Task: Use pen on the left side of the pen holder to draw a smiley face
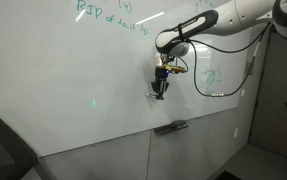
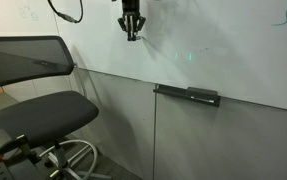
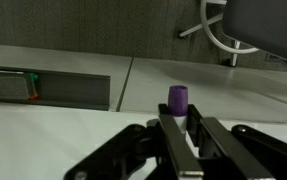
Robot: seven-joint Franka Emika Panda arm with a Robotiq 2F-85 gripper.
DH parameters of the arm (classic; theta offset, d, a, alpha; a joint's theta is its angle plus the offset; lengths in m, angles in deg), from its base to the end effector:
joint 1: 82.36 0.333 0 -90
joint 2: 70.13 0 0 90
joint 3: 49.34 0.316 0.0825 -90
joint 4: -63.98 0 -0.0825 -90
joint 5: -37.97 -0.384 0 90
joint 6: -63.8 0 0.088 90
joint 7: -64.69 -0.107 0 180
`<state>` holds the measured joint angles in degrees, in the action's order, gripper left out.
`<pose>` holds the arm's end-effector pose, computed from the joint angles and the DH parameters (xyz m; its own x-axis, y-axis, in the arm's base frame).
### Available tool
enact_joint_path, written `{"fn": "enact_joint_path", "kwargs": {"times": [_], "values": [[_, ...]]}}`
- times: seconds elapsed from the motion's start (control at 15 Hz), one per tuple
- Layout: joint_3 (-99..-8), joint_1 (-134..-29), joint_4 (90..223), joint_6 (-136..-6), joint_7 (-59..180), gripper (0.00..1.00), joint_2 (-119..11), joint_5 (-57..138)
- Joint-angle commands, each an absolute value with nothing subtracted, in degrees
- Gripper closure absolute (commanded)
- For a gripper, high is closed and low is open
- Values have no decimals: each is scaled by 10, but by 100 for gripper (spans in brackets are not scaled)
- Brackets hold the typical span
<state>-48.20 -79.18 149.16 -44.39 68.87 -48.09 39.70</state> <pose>0.6744 0.0468 0.4546 0.9877 0.1555 0.0153 0.1552 -0.9876 0.0226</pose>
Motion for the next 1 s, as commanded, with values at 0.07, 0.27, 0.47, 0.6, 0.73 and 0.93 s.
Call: {"fn": "enact_joint_path", "kwargs": {"times": [0.07,0.27,0.47,0.6,0.73,0.93], "values": [[-476,-798,1468,-448,700,94,-462,394],[-476,-799,1471,-450,699,94,-458,393],[-477,-799,1485,-445,690,94,-471,391],[-478,-802,1500,-448,686,94,-483,386],[-478,-805,1514,-452,683,94,-495,379],[-478,-811,1535,-457,679,94,-514,364]]}}
